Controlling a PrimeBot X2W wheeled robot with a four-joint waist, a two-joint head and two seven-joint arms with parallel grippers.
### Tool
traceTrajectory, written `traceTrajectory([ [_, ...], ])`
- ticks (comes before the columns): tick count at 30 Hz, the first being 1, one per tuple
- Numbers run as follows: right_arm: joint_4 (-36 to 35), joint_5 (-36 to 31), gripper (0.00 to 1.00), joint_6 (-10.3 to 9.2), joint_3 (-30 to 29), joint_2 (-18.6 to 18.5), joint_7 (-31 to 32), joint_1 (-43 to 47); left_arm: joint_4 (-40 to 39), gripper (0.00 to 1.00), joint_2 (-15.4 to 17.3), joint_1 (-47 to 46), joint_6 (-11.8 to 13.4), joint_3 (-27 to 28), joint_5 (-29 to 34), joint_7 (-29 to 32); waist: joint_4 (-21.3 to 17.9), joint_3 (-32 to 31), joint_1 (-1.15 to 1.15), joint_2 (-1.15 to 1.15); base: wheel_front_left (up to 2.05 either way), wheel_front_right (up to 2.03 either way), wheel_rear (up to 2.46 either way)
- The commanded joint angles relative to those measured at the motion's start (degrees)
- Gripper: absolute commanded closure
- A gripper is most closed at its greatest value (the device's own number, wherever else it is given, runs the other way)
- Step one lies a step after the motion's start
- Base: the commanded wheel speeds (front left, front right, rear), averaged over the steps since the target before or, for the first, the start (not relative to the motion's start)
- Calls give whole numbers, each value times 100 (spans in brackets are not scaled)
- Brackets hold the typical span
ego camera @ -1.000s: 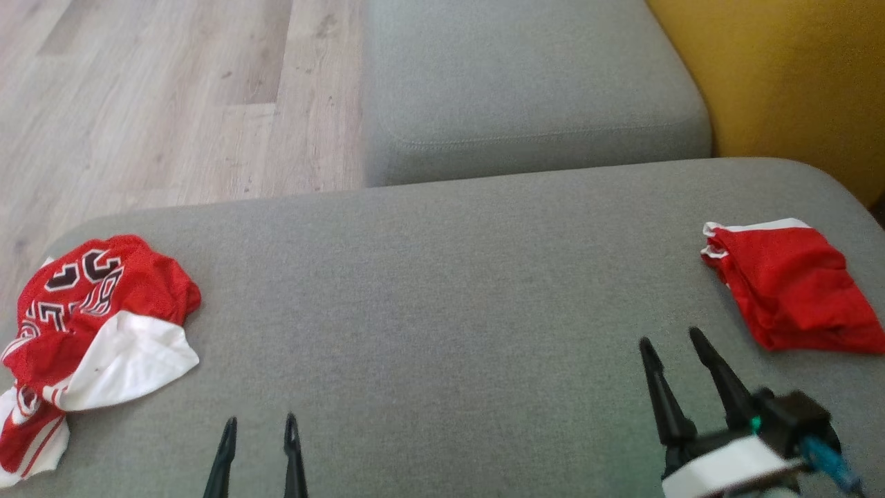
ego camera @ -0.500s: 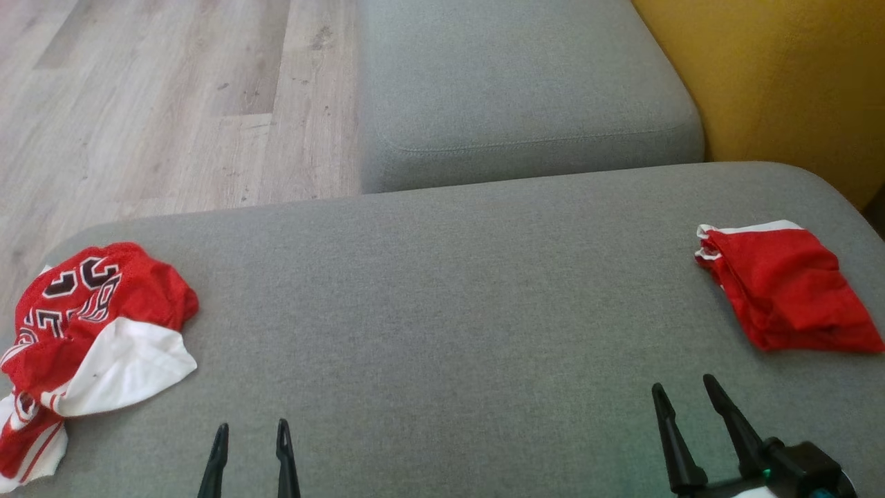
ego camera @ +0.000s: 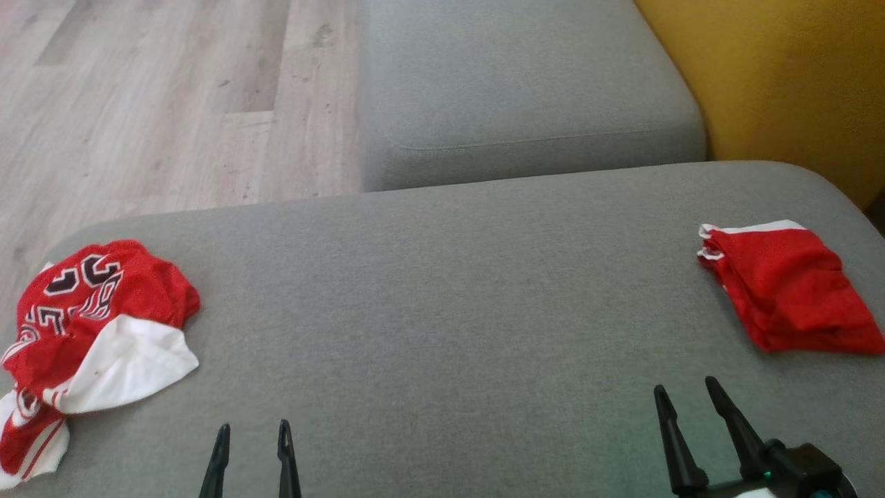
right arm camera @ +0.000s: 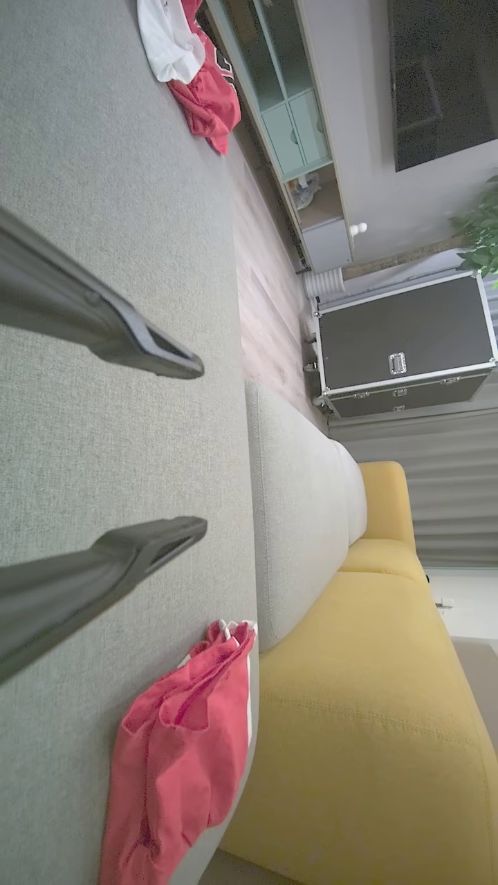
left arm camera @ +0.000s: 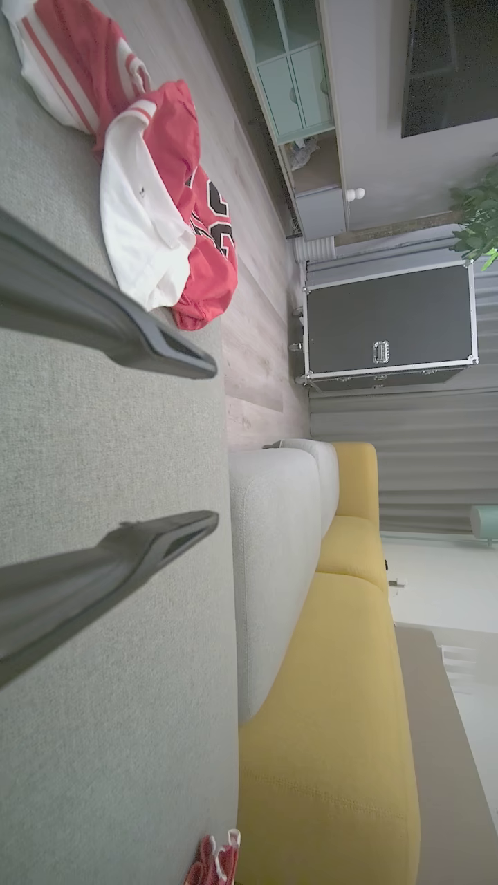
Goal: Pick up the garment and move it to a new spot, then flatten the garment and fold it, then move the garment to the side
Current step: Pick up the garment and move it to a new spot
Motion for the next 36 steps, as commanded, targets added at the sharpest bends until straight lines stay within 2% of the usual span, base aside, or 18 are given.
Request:
traceTrajectory([
  [1,-159,-30,0,-5,104,-43,-67,-187,-158,0,-32,-266,-3,190,46,-29,63,10,0,0,0,0,0],
  [8,-156,-24,0,-5,87,23,-68,-182,-153,0,-32,-295,22,278,27,-29,712,65,0,0,0,0,0],
  [17,-146,-6,0,-5,228,181,-68,-124,-200,0,-32,-211,5,584,44,-29,1897,164,0,0,0,0,0],
  [22,-118,4,0,-5,293,237,-68,-163,-181,0,-32,-152,-20,687,40,-29,2313,181,0,0,0,0,0],
  [31,-86,-43,0,-5,260,186,-68,-136,-235,0,-32,-226,-134,828,36,-29,2569,367,0,0,0,0,0],
  [36,-225,-158,0,-5,161,-45,-68,-169,-230,0,5,-809,-195,1188,-141,-29,2544,865,0,0,0,0,0],
])
